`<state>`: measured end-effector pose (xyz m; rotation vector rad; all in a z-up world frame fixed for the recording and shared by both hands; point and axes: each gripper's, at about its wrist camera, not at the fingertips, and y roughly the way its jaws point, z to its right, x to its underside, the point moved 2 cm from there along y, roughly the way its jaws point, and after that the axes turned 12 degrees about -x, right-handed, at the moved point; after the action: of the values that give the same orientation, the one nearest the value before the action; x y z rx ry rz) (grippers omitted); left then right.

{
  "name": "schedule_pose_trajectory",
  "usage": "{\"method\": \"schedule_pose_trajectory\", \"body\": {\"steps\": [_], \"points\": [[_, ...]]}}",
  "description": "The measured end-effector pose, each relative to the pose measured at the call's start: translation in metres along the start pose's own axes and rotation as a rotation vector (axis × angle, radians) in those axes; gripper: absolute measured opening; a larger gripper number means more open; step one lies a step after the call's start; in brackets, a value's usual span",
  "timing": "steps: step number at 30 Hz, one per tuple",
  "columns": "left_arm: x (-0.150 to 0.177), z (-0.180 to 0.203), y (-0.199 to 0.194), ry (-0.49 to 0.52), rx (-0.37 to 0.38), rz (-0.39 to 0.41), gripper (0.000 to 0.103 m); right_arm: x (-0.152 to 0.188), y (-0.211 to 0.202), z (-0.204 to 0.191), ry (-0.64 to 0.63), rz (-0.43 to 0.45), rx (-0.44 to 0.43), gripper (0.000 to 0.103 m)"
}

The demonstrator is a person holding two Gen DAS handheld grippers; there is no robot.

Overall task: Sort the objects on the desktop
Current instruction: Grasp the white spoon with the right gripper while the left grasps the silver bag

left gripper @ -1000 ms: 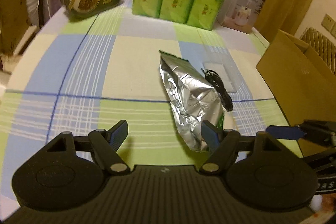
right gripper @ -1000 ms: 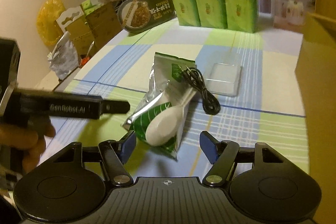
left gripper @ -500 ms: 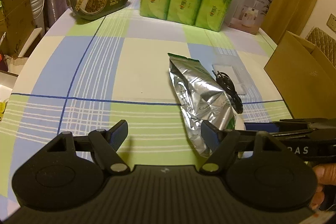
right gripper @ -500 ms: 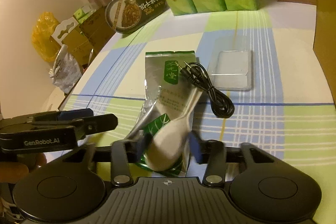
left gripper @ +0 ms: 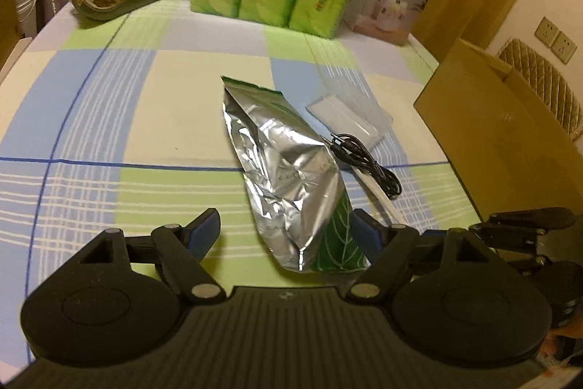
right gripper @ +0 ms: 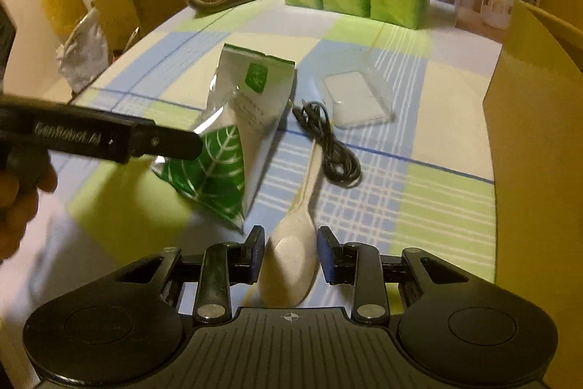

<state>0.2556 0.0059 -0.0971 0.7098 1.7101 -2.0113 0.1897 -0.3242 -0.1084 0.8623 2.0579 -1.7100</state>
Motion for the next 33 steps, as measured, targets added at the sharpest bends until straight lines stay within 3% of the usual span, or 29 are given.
{"method": "schedule_pose_trajectory", "body": {"steps": [7, 14, 16, 18, 25, 33], "points": [[0.001, 0.010, 0.013, 0.005, -0.023, -0.011, 0.079, 0.007, 0.007, -0.004, -0.016, 0.007, 0.019, 0.043], [-0.003, 0.024, 0.027, -0.004, -0.062, 0.022, 0.079, 0.014, 0.010, -0.014, -0.055, 0.023, 0.046, 0.042], [-0.005, 0.027, 0.030, -0.014, -0.069, 0.031, 0.079, 0.015, 0.009, -0.014, -0.057, 0.027, 0.051, 0.031], [-0.007, 0.028, 0.033, -0.018, -0.074, 0.036, 0.079, 0.015, 0.008, -0.014, -0.056, 0.028, 0.051, 0.031], [-0.008, 0.025, 0.038, -0.024, -0.057, -0.003, 0.060, 0.019, 0.002, -0.015, -0.047, 0.019, 0.052, 0.031], [0.013, 0.027, 0.012, 0.032, -0.073, -0.062, 0.054, 0.032, -0.013, -0.018, -0.017, -0.011, 0.056, 0.031]]}}
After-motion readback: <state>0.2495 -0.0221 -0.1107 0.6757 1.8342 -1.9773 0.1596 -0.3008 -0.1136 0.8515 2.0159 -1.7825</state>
